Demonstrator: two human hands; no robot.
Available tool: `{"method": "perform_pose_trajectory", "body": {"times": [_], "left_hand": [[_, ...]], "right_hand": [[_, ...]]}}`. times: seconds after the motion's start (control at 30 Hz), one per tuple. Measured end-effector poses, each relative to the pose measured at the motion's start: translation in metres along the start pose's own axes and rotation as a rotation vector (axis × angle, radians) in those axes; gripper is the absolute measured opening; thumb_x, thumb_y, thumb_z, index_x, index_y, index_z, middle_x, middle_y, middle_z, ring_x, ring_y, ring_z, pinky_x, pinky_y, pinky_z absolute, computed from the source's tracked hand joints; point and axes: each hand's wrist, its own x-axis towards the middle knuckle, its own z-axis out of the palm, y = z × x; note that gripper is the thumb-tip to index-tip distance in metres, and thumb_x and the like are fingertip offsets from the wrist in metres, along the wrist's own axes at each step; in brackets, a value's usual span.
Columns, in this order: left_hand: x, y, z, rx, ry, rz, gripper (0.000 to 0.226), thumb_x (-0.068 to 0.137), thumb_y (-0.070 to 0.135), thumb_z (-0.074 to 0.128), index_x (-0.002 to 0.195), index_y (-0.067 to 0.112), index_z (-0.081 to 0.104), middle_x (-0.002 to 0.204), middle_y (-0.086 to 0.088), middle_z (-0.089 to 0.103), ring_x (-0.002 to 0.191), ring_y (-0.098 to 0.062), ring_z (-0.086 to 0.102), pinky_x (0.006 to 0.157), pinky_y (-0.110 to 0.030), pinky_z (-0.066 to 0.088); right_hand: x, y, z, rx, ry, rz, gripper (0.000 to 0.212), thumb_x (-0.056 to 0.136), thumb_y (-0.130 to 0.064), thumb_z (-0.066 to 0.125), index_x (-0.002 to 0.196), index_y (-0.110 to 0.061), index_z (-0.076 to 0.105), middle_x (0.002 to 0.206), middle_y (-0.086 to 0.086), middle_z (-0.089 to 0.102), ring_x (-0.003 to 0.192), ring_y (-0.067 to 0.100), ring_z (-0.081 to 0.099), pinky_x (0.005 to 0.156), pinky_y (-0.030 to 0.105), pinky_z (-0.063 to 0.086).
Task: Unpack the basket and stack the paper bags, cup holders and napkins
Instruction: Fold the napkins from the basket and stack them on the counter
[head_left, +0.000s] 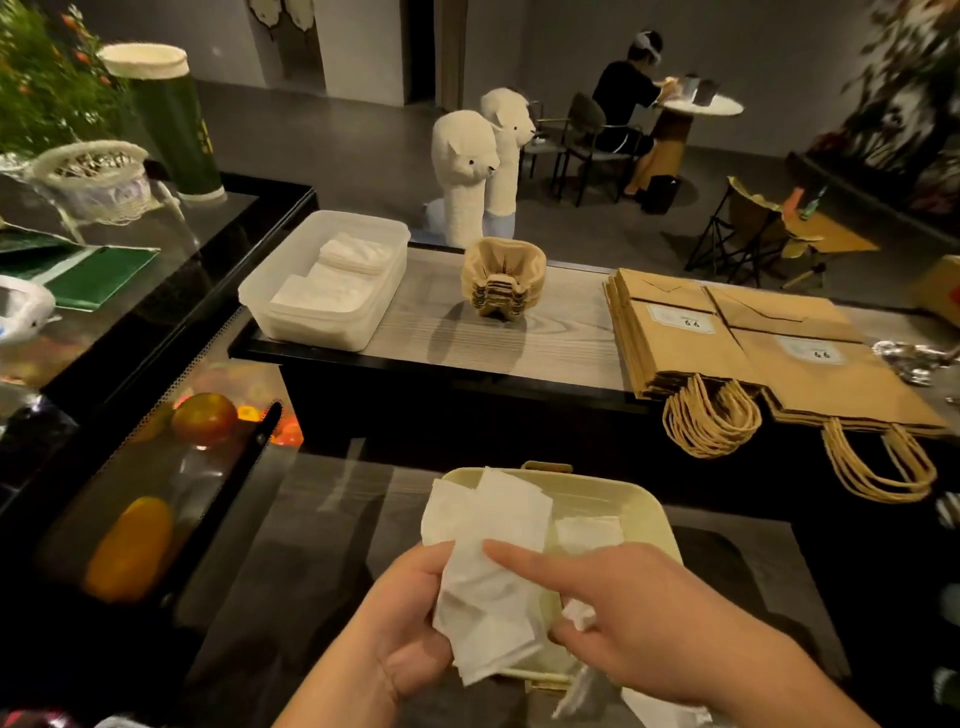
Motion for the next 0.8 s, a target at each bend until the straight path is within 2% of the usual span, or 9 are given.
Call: {"method": "perform_pose_trajectory", "body": {"times": [0.1, 0.17, 0.23, 0.27, 0.33, 0.4, 0.47, 0.6, 0.8], "left_hand": [[0.000, -0.001, -0.008, -0.029, -0.053, 0.048, 0.060, 0.067, -0.002, 0.077, 0.126, -0.007, 0.067, 0.129, -0.031, 0.065, 0.115, -0.047, 0.066, 0.102, -0.058, 0.051], [0.000, 0.000, -0.013, -0.055, -0.061, 0.084, 0.063, 0.062, 0.002, 0.077, 0.124, -0.008, 0.068, 0.125, -0.031, 0.067, 0.107, -0.046, 0.069, 0.094, -0.055, 0.057], [-0.003, 0.004, -0.016, -0.052, -0.084, 0.116, 0.061, 0.061, 0.007, 0.075, 0.120, -0.008, 0.069, 0.120, -0.030, 0.070, 0.096, -0.042, 0.073, 0.079, -0.050, 0.063], [-0.005, 0.005, -0.017, -0.045, -0.106, 0.124, 0.060, 0.060, 0.007, 0.075, 0.119, -0.007, 0.070, 0.118, -0.030, 0.070, 0.093, -0.042, 0.074, 0.075, -0.048, 0.064], [-0.006, 0.007, -0.021, 0.000, -0.136, 0.118, 0.056, 0.066, 0.004, 0.074, 0.121, -0.005, 0.070, 0.119, -0.029, 0.071, 0.094, -0.041, 0.074, 0.075, -0.047, 0.064], [-0.009, 0.009, -0.023, 0.045, -0.152, 0.107, 0.047, 0.077, 0.001, 0.068, 0.124, -0.003, 0.070, 0.122, -0.028, 0.070, 0.100, -0.041, 0.073, 0.078, -0.047, 0.062], [-0.008, 0.011, -0.027, 0.048, -0.165, 0.087, 0.042, 0.081, 0.000, 0.067, 0.123, -0.002, 0.071, 0.124, -0.027, 0.070, 0.105, -0.041, 0.072, 0.082, -0.047, 0.062], [-0.006, 0.014, -0.038, -0.038, -0.210, -0.003, 0.048, 0.082, 0.003, 0.067, 0.130, -0.006, 0.066, 0.133, -0.028, 0.064, 0.122, -0.045, 0.062, 0.111, -0.055, 0.045], [0.008, 0.027, -0.054, -0.471, -0.197, -0.006, 0.061, 0.095, 0.032, 0.050, 0.137, -0.011, 0.057, 0.141, -0.034, 0.055, 0.133, -0.048, 0.053, 0.119, -0.057, 0.030]], "right_hand": [[-0.005, -0.002, 0.000, 0.185, 0.166, 0.053, 0.087, 0.097, -0.038, 0.063, 0.135, -0.082, -0.002, 0.093, -0.008, 0.072, 0.089, 0.007, 0.065, 0.085, 0.016, 0.048], [-0.007, 0.005, 0.001, 0.455, 0.390, 0.134, 0.078, 0.093, -0.034, 0.070, 0.133, -0.081, 0.023, 0.085, -0.011, 0.072, 0.092, 0.002, 0.066, 0.084, 0.011, 0.045], [0.000, 0.012, -0.005, 0.690, 0.502, 0.246, 0.042, 0.095, -0.036, 0.066, 0.123, -0.065, 0.054, 0.078, -0.014, 0.073, 0.089, -0.002, 0.069, 0.085, 0.018, 0.049], [0.007, 0.016, -0.009, 0.746, 0.457, 0.301, 0.024, 0.096, -0.043, 0.058, 0.117, -0.054, 0.064, 0.074, -0.016, 0.072, 0.083, -0.003, 0.070, 0.086, 0.024, 0.052], [0.023, 0.015, -0.016, 0.778, 0.318, 0.364, 0.042, 0.088, -0.061, 0.042, 0.111, -0.042, 0.071, 0.068, -0.026, 0.069, 0.077, -0.009, 0.067, 0.090, 0.028, 0.048], [0.040, 0.013, -0.020, 0.768, 0.223, 0.350, 0.045, 0.091, -0.064, 0.038, 0.108, -0.042, 0.074, 0.080, -0.030, 0.072, 0.090, -0.010, 0.067, 0.094, 0.025, 0.044], [0.052, 0.007, -0.021, 0.754, 0.197, 0.325, 0.026, 0.100, -0.049, 0.052, 0.100, -0.041, 0.076, 0.093, -0.024, 0.075, 0.093, -0.006, 0.069, 0.090, 0.023, 0.047], [0.062, -0.001, -0.023, 0.843, 0.305, 0.343, 0.016, 0.089, -0.021, 0.074, 0.074, -0.023, 0.077, 0.078, -0.001, 0.074, 0.074, 0.018, 0.066, 0.078, 0.037, 0.054], [0.042, -0.012, -0.066, 0.736, 0.342, 0.100, 0.008, 0.087, -0.016, 0.075, 0.079, -0.015, 0.078, 0.075, 0.002, 0.071, 0.068, 0.009, 0.065, 0.067, 0.017, 0.052]]}}
